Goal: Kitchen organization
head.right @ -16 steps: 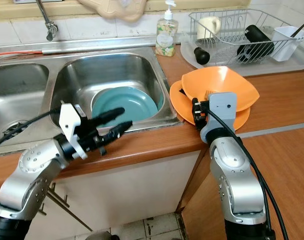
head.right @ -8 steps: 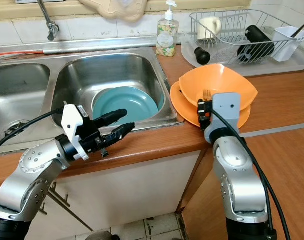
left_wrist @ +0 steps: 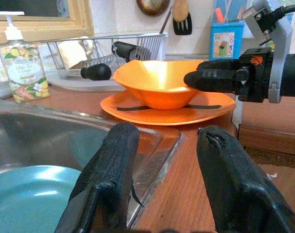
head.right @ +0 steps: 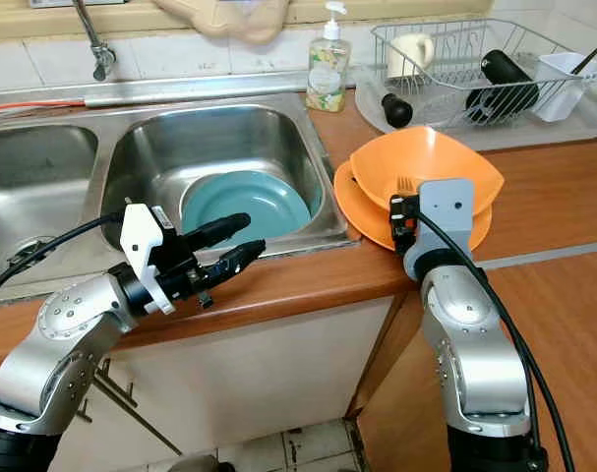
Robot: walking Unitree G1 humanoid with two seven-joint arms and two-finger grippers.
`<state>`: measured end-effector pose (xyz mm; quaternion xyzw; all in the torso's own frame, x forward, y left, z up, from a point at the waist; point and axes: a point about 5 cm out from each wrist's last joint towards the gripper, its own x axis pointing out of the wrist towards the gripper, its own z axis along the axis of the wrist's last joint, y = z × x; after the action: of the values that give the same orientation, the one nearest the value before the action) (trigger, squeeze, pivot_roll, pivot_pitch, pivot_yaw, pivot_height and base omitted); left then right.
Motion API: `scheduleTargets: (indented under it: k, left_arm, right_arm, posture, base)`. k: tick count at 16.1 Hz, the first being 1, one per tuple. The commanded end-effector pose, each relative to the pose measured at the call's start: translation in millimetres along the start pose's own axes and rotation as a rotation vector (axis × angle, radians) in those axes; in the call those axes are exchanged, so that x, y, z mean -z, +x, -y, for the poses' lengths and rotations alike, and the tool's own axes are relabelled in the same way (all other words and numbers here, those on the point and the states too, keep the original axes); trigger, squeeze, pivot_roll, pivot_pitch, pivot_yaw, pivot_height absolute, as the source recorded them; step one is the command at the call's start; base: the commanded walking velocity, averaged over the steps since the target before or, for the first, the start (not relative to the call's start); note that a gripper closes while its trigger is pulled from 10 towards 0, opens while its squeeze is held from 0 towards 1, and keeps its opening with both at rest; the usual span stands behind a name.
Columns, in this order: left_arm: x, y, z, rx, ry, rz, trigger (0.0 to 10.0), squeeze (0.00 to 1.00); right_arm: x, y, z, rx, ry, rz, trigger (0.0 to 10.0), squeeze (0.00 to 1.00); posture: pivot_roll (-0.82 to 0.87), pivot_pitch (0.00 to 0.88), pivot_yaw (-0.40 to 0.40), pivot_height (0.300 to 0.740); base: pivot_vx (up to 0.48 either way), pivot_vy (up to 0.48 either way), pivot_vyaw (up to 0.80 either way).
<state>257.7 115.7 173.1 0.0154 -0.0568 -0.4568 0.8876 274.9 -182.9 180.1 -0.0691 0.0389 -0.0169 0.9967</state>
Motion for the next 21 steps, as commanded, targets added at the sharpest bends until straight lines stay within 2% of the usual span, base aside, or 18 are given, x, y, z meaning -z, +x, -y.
scheduleTargets:
  k: [1, 8, 11, 13, 15, 16, 17, 19, 20, 21]
  left_arm:
    - [-4, 2.5, 1.3, 0.013, 0.015, 0.007, 10.0, 0.00]
    - [-4, 1.6, 1.3, 0.024, 0.023, 0.006, 10.0, 0.00]
    - [-5, 1.5, 2.1, 0.034, 0.024, 0.004, 10.0, 0.00]
    - [-5, 1.6, 2.7, 0.036, 0.023, 0.005, 10.0, 0.00]
    - [-5, 1.7, 6.6, 0.049, 0.015, 0.004, 10.0, 0.00]
    - [-5, 1.4, 7.3, 0.051, 0.014, 0.003, 10.0, 0.00]
    - [-4, 0.9, 8.0, 0.054, 0.012, 0.000, 10.0, 0.00]
    - [-4, 0.6, 8.2, 0.056, 0.011, -0.003, 10.0, 0.00]
    - [-4, 0.7, 8.3, 0.057, 0.009, -0.004, 10.0, 0.00]
    - [-4, 0.9, 8.9, 0.059, 0.007, -0.006, 10.0, 0.00]
  right_arm:
    - [0, -1.8, 4.6, 0.014, -0.004, -0.016, 10.0, 0.00]
    - [-10, -6.5, 16.3, 0.019, -0.014, -0.002, 10.0, 0.00]
    - [-27, -13.5, 29.2, -0.015, 0.137, 0.129, 10.0, 0.00]
    - [-31, -16.6, 35.3, -0.016, 0.173, 0.160, 10.0, 0.00]
    - [-32, -23.6, 46.9, 0.003, 0.255, 0.202, 10.0, 0.00]
    - [-31, -26.0, 47.5, -0.009, 0.263, 0.205, 10.0, 0.38]
    - [-27, -30.4, 44.5, -0.049, 0.249, 0.198, 10.0, 1.00]
    - [-20, -33.8, 38.1, -0.074, 0.216, 0.171, 10.0, 1.00]
    - [-17, -34.7, 36.8, -0.084, 0.203, 0.162, 10.0, 0.65]
    - [-14, -36.4, 34.2, -0.110, 0.173, 0.141, 10.0, 0.00]
  posture:
    - [-0.03, 0.000, 0.037, 0.740]
    - [-0.04, 0.000, 0.048, 0.740]
    - [-0.04, 0.000, 0.049, 0.740]
    - [-0.04, 0.000, 0.049, 0.740]
    - [-0.04, 0.000, 0.049, 0.740]
    - [-0.04, 0.000, 0.050, 0.740]
    - [-0.04, 0.000, 0.051, 0.740]
    - [-0.04, 0.000, 0.052, 0.740]
    - [-0.04, 0.000, 0.054, 0.740]
    - [-0.04, 0.000, 0.054, 0.740]
  base:
    - [0.000, 0.000, 0.00]
    - [0.000, 0.000, 0.00]
    - [0.000, 0.000, 0.00]
    - [0.000, 0.000, 0.00]
    - [0.000, 0.000, 0.00]
    - [0.000, 0.000, 0.00]
    - [0.000, 0.000, 0.00]
    - [0.000, 0.000, 0.00]
    - [0.000, 0.000, 0.00]
    - [0.000, 0.000, 0.00]
